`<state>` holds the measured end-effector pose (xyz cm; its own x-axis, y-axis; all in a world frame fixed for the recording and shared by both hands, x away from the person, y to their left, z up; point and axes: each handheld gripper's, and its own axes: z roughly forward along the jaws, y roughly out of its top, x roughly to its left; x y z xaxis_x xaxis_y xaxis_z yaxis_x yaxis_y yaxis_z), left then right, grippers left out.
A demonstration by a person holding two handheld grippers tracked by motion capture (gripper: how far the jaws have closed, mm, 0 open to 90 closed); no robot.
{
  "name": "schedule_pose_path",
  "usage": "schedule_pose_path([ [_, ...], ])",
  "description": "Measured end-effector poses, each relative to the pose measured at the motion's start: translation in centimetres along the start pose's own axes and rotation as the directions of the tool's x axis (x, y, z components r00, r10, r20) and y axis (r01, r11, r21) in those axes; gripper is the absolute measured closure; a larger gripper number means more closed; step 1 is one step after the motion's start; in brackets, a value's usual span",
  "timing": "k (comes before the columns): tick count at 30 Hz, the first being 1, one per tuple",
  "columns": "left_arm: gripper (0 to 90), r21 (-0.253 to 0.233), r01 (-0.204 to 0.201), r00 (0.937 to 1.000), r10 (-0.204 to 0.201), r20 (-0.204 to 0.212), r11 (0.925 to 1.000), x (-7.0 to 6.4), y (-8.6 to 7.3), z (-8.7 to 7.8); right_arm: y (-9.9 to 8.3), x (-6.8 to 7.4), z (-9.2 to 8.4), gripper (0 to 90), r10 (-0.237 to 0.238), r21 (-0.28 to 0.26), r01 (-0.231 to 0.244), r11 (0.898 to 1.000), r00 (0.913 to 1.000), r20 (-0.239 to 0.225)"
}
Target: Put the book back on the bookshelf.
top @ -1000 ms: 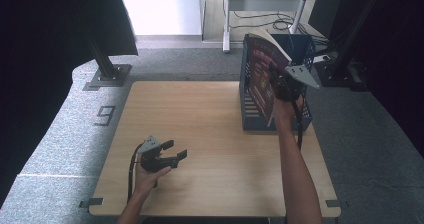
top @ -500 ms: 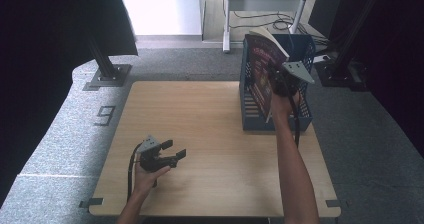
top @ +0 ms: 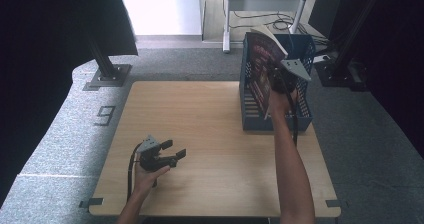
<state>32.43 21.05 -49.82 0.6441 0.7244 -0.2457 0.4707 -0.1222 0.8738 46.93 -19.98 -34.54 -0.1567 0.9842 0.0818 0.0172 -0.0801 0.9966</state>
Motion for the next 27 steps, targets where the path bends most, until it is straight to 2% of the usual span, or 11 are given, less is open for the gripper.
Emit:
schedule_pose_path([
  [9, 23.3, 0.001, 0.006, 1.0, -0.006, -0.004, 1.0, 0.2, 0.0, -0.1, -0.2, 0.2, 0.9, 81.5, -0.008, -0.02, 0.008, 1.0, 0.9999, 0.011],
  [27, 23.3, -0.005, 0.012, 0.9999, -0.012, -0.008, 0.9999, 0.4, 0.0, -0.3, -1.5, 0.8, 2.5, 81.5, -0.012, -0.01, 0.012, 1.0, 0.9997, 0.019],
])
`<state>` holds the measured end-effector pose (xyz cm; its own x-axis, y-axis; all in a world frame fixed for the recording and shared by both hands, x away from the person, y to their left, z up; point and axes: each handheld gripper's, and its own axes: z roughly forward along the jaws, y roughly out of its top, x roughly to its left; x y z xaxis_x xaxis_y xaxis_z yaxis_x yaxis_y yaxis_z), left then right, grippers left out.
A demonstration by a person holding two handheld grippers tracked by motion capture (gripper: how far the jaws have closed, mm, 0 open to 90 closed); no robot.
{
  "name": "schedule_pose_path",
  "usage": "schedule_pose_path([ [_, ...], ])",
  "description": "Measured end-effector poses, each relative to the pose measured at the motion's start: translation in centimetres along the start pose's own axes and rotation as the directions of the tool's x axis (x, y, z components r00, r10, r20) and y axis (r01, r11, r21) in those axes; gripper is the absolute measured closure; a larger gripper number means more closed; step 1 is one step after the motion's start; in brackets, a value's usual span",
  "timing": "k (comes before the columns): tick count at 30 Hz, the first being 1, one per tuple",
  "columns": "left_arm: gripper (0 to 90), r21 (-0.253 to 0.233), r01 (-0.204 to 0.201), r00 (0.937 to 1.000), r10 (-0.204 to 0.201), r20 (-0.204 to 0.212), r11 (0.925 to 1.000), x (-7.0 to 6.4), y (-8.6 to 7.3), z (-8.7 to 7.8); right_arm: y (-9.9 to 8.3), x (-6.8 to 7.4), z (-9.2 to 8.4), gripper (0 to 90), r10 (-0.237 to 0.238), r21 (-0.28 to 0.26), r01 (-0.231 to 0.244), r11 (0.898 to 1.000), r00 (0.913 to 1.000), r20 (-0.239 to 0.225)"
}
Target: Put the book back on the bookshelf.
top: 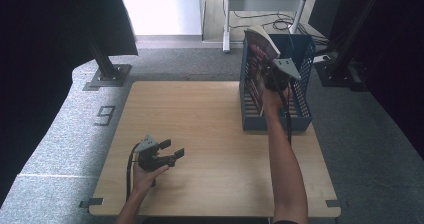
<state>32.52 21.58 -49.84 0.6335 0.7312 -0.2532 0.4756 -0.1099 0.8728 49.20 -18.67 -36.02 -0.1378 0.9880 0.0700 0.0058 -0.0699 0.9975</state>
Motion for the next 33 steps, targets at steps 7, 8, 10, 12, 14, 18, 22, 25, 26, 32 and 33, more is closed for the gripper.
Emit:
schedule_pose_path([
  [7, 23.3, -0.004, 0.004, 1.0, -0.004, 0.0, 1.0, 0.1, 0.0, -0.1, -0.5, 0.1, 0.7, 81.5, -0.004, -0.006, 0.004, 1.0, 1.0, 0.005],
  [8, 23.3, -0.004, 0.006, 1.0, -0.006, 0.0, 1.0, 0.1, 0.0, -0.1, -0.6, 0.2, 0.8, 81.5, -0.003, -0.006, 0.003, 1.0, 1.0, 0.007],
  [10, 23.4, -0.004, 0.006, 1.0, -0.006, -0.001, 1.0, 0.1, 0.0, -0.1, -0.8, 0.2, 1.0, 81.5, -0.005, -0.003, 0.005, 1.0, 1.0, 0.008],
  [12, 23.4, -0.005, 0.008, 1.0, -0.008, -0.001, 1.0, 0.2, 0.0, -0.1, -0.9, 0.2, 1.1, 81.5, -0.005, -0.003, 0.005, 1.0, 0.9999, 0.01],
  [14, 23.4, -0.004, 0.008, 1.0, -0.008, -0.002, 1.0, 0.2, 0.0, -0.1, -1.2, 0.3, 1.3, 81.5, -0.007, 0.0, 0.007, 1.0, 0.9999, 0.012],
  [18, 23.4, -0.005, 0.006, 1.0, -0.006, -0.004, 1.0, 0.3, 0.0, -0.2, -1.4, 0.4, 1.5, 81.5, -0.012, -0.002, 0.012, 1.0, 0.9999, 0.012],
  [22, 23.5, -0.012, 0.01, 0.9999, -0.01, -0.006, 0.9999, 0.3, 0.0, -0.3, -1.6, 0.4, 1.7, 81.4, -0.008, -0.006, 0.008, 1.0, 0.9999, 0.006],
  [25, 23.5, -0.013, 0.009, 0.9999, -0.009, -0.005, 0.9999, 0.3, 0.0, -0.4, -1.9, 0.6, 1.9, 81.4, -0.016, -0.001, 0.016, 1.0, 0.9999, 0.005],
  [26, 23.5, -0.013, 0.009, 0.9999, -0.009, -0.005, 0.9999, 0.3, 0.0, -0.4, -1.9, 0.6, 1.9, 81.4, -0.016, -0.001, 0.016, 1.0, 0.9999, 0.005],
  [32, 23.5, -0.014, 0.011, 0.9999, -0.011, -0.006, 0.9998, 0.5, 0.0, -0.5, -2.8, 1.2, 2.6, 81.4, -0.049, 0.021, 0.049, 0.999, 0.9987, 0.013],
  [33, 23.5, -0.014, 0.011, 0.9999, -0.011, -0.006, 0.9998, 0.5, 0.0, -0.5, -3.0, 1.2, 2.7, 81.4, -0.049, 0.024, 0.048, 0.999, 0.9987, 0.015],
])
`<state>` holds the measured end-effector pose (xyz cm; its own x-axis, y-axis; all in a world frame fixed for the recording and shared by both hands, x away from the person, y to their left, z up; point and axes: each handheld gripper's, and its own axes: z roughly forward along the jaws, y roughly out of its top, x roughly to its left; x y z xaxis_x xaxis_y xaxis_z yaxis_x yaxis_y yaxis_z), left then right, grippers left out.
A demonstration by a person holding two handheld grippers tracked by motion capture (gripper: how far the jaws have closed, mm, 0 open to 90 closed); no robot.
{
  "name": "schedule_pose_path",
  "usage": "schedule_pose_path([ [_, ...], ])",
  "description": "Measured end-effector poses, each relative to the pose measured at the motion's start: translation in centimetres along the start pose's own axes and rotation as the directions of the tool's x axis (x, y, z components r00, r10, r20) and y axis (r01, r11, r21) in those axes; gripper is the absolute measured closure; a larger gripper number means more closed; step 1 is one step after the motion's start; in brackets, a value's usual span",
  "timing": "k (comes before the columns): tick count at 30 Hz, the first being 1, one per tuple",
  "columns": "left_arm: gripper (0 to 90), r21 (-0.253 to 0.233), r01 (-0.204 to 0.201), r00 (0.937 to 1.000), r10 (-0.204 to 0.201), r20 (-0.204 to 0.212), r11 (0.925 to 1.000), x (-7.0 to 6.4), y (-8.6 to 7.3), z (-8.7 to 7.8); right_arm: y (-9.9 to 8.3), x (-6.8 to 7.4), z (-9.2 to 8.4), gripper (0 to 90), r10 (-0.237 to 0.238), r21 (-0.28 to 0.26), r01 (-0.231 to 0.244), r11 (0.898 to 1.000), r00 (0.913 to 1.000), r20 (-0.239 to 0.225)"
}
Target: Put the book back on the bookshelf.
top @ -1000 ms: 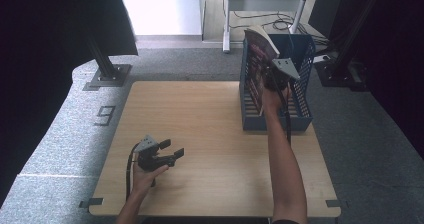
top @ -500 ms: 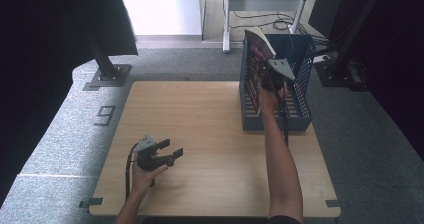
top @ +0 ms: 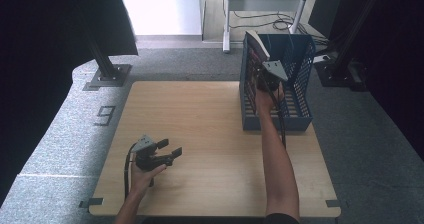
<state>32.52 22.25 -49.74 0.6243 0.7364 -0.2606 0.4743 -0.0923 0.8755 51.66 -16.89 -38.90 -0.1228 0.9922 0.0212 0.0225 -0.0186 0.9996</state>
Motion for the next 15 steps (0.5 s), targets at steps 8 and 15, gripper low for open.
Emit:
schedule_pose_path([
  [8, 23.4, 0.007, -0.002, 1.0, 0.002, -0.002, 1.0, 0.0, -0.1, 0.1, -1.6, 0.1, 0.7, 81.4, -0.001, 0.029, 0.002, 1.0, 0.9999, -0.011],
  [15, 23.4, 0.009, 0.006, 1.0, -0.005, -0.005, 0.9999, 0.1, -0.2, 0.2, -3.0, 0.2, 0.8, 81.3, -0.004, 0.044, 0.005, 0.999, 0.9999, -0.016],
])
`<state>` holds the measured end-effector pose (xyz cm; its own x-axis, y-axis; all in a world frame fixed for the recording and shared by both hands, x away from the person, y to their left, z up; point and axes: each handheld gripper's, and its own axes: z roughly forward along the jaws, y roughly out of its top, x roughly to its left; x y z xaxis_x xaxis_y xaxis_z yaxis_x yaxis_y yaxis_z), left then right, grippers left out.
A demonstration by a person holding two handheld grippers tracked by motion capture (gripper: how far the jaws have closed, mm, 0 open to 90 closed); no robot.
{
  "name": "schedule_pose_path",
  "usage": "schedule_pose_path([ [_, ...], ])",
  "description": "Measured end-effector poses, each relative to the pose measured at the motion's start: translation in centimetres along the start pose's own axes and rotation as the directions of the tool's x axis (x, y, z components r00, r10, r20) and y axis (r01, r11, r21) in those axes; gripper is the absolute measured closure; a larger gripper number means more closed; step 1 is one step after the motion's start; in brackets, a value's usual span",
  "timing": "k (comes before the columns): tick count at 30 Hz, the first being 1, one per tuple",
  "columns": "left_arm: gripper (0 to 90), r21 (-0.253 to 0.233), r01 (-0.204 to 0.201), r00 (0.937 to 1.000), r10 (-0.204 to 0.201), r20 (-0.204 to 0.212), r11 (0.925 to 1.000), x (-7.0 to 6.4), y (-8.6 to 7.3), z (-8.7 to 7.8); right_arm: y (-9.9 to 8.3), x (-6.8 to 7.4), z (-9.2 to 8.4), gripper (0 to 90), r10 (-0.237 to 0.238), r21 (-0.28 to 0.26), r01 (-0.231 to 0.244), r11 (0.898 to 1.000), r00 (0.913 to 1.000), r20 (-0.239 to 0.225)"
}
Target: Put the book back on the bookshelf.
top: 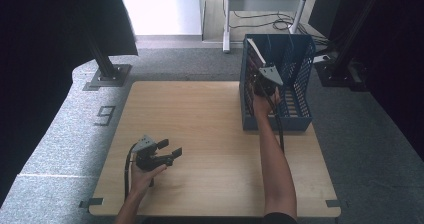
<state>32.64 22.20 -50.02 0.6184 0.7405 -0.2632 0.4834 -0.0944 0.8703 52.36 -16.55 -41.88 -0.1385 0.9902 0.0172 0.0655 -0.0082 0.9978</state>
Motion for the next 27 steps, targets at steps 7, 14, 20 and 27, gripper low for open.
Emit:
schedule_pose_path([
  [7, 23.4, -0.004, 0.003, 1.0, -0.003, 0.006, 1.0, -0.1, 0.0, -0.1, -1.0, -0.4, -1.0, 80.5, 0.01, 0.014, -0.01, 1.0, 0.9997, -0.022],
  [14, 23.4, -0.001, -0.009, 0.9998, 0.009, 0.018, 1.0, -0.5, 0.1, 0.1, -1.4, -0.4, -2.3, 78.1, 0.009, 0.038, -0.007, 0.999, 0.999, -0.044],
  [20, 23.4, -0.004, -0.013, 0.9998, 0.013, 0.017, 0.9999, -0.7, 0.2, -0.1, -1.1, 0.1, -2.3, 72.5, -0.009, 0.055, 0.014, 0.998, 0.9967, -0.08],
  [27, 23.5, -0.008, -0.012, 0.9998, 0.013, 0.015, 0.9999, -0.6, 0.3, -0.2, -0.8, 0.4, -2.2, 81.1, -0.069, 0.076, 0.071, 0.995, 0.9973, -0.028],
])
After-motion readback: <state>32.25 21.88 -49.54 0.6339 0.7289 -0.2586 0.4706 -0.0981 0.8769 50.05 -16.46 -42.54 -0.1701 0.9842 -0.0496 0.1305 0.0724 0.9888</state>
